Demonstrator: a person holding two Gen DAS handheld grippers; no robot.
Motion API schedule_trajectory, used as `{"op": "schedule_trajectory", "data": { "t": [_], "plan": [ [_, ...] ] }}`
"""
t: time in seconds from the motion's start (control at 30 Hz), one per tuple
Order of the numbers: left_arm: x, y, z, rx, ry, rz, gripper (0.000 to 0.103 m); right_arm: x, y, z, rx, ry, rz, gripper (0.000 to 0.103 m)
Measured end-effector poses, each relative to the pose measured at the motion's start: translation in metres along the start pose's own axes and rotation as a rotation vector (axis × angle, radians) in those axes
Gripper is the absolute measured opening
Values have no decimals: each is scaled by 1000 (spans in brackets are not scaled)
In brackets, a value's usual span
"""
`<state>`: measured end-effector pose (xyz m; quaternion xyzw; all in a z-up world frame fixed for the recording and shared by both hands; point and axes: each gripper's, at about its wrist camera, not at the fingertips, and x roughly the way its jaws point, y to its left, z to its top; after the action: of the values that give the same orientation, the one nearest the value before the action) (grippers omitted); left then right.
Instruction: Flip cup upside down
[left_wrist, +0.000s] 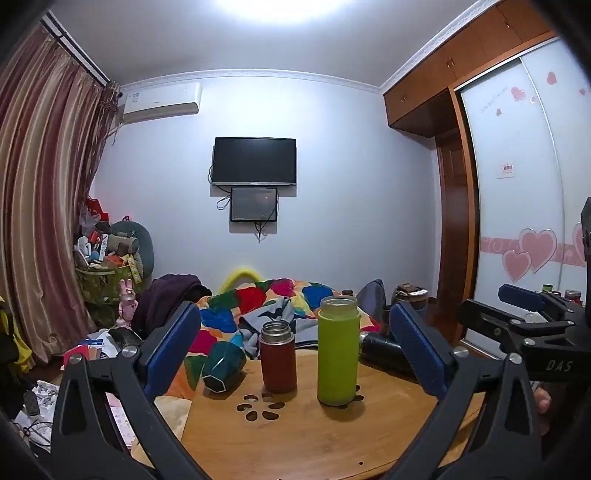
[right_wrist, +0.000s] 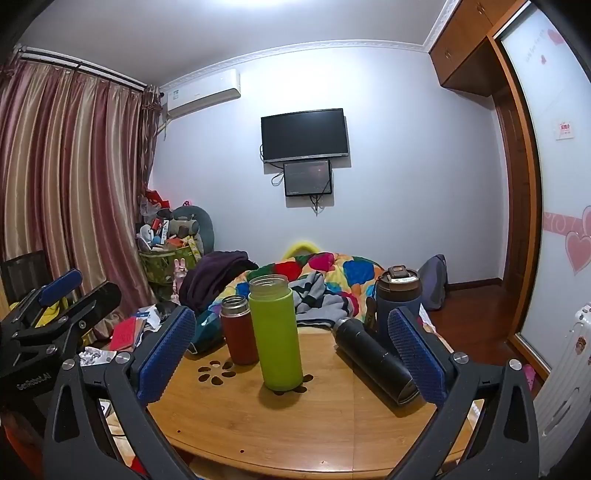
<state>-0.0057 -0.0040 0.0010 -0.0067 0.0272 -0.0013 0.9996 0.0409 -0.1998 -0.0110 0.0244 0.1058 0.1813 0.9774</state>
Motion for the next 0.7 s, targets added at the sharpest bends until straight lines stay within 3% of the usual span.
{"op": "schedule_trajectory", "data": {
  "t": [0.7],
  "plan": [
    [5,-4,-5,10,10,21,103,1,0,-4,2,3,1,103]
  ]
}}
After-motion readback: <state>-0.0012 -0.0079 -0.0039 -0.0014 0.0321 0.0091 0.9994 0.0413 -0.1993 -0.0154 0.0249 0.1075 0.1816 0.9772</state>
